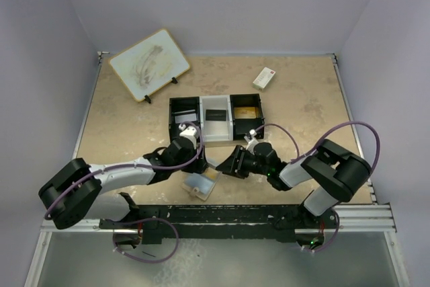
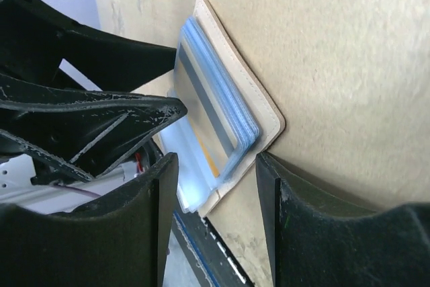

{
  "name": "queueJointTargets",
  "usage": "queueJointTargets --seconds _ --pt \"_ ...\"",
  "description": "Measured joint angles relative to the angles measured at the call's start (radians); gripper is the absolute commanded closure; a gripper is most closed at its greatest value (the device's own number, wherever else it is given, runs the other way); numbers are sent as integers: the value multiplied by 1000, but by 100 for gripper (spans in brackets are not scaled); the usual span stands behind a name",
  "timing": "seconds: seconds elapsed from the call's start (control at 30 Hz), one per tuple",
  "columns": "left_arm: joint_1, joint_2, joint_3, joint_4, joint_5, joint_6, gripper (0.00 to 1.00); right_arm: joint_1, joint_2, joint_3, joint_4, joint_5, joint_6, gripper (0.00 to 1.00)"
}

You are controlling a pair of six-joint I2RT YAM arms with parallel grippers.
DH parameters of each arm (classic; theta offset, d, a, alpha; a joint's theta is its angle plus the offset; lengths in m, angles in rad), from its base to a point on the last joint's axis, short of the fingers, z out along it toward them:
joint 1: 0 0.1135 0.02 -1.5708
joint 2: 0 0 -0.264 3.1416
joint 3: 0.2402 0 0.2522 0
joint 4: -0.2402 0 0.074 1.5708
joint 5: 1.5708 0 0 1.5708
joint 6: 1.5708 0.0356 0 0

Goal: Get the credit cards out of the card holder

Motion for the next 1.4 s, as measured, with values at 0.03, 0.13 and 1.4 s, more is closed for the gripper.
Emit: queueJointTargets --seconds 0.03,0.13,1.4 --pt "0 -13 -17 16 1 -9 44 -9 14 16 -2 -19 -14 46" --pt "5 -68 -80 62 0 -55 45 -17 11 46 -47 -27 -52 47" --pt "-370 -406 -136 -58 -288 -357 46 45 -484 126 -624 222 -236 60"
